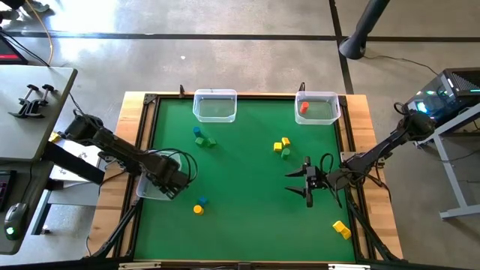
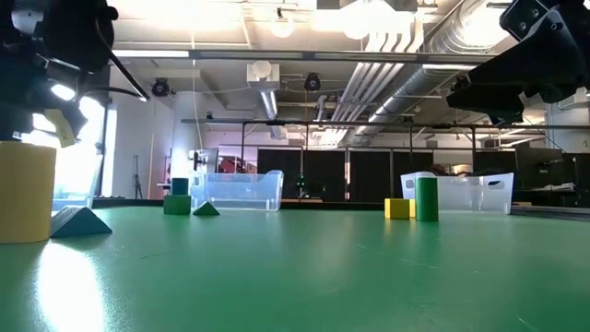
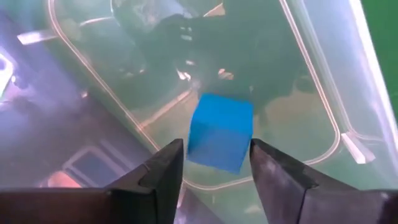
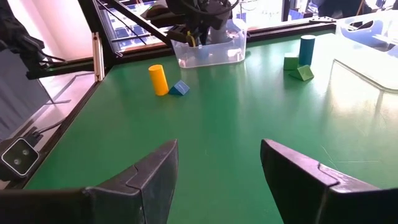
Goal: Sort blocks by size
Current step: Put the blue square block into the bottom transparent bin, then put the green triangle block into the top left transparent bin
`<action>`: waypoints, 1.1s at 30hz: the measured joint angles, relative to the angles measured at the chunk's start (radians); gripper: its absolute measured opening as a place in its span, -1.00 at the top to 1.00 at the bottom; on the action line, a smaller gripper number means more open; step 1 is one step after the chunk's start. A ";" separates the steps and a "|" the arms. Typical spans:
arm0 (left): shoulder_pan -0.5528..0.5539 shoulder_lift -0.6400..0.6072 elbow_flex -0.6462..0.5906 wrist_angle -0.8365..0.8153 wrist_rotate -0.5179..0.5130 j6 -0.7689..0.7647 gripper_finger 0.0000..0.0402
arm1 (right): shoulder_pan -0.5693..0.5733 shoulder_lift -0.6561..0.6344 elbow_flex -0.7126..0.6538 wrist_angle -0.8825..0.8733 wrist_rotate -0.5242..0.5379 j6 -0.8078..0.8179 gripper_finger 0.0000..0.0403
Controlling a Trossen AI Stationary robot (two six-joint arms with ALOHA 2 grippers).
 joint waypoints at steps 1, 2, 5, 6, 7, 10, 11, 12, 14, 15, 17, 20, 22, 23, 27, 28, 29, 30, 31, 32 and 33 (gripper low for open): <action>0.001 0.000 0.000 0.000 -0.004 0.009 0.10 | 0.000 0.000 0.000 0.000 0.000 0.000 -0.11; 0.002 0.000 0.000 -0.001 -0.009 0.019 0.07 | 0.000 0.000 0.000 0.000 0.000 0.000 -0.11; 0.002 -0.003 0.000 -0.002 -0.013 0.052 -0.02 | 0.000 0.000 0.000 0.000 0.000 0.000 -0.11; 0.002 -0.007 0.000 -0.002 -0.013 0.062 -0.05 | 0.000 0.000 0.000 0.000 0.000 0.000 -0.11; 0.002 -0.013 0.002 -0.006 -0.013 0.069 -0.08 | 0.000 0.000 0.000 0.000 0.000 0.000 -0.11; 0.003 -0.040 0.019 -0.027 -0.019 0.082 -0.13 | 0.000 0.000 0.000 0.000 0.000 -0.001 -0.11; 0.005 -0.052 0.030 -0.041 -0.025 0.085 -0.13 | 0.000 0.000 0.000 0.000 0.000 -0.001 -0.11; 0.008 -0.064 0.041 -0.057 -0.032 0.086 -0.14 | 0.000 0.000 0.000 0.000 0.000 -0.001 -0.11; 0.015 -0.090 0.066 -0.091 -0.049 0.086 -0.14 | 0.000 0.000 0.000 0.000 0.000 -0.001 -0.11; 0.019 -0.103 0.081 -0.106 -0.058 0.088 -0.14 | 0.000 0.000 0.000 0.000 0.000 -0.001 -0.11; 0.026 -0.130 0.113 -0.133 -0.091 0.088 -0.14 | 0.000 0.000 0.000 0.000 0.000 -0.001 -0.11; 0.032 -0.170 0.154 -0.141 -0.160 0.095 -0.14 | 0.000 0.000 0.000 0.000 0.000 -0.002 -0.11; 0.033 -0.191 0.177 -0.125 -0.212 0.104 -0.14 | 0.000 0.000 0.000 0.000 0.000 -0.002 -0.11; 0.033 -0.198 0.188 -0.117 -0.239 0.112 -0.14 | 0.000 0.000 0.000 0.000 0.000 -0.002 -0.11; 0.033 -0.215 0.206 -0.060 -0.328 0.154 -0.14 | 0.000 0.000 0.000 0.000 0.000 -0.001 -0.11; 0.033 -0.216 0.206 -0.038 -0.343 0.174 -0.14 | 0.000 0.000 0.000 0.000 0.000 0.000 -0.11; 0.033 -0.216 0.206 -0.016 -0.356 0.196 -0.14 | 0.000 0.000 0.000 0.000 0.000 0.000 -0.11; 0.033 -0.216 0.206 0.010 -0.365 0.220 -0.14 | 0.000 0.000 0.000 0.000 0.000 0.000 -0.11; 0.033 -0.215 0.206 0.039 -0.374 0.247 -0.14 | 0.000 0.000 0.000 0.000 0.000 0.000 -0.11; 0.033 -0.212 0.206 0.069 -0.381 0.274 -0.14 | 0.000 0.000 0.000 0.000 0.000 0.000 -0.11; 0.033 -0.209 0.206 0.100 -0.386 0.305 -0.14 | 0.000 0.000 0.000 0.000 0.000 0.000 -0.11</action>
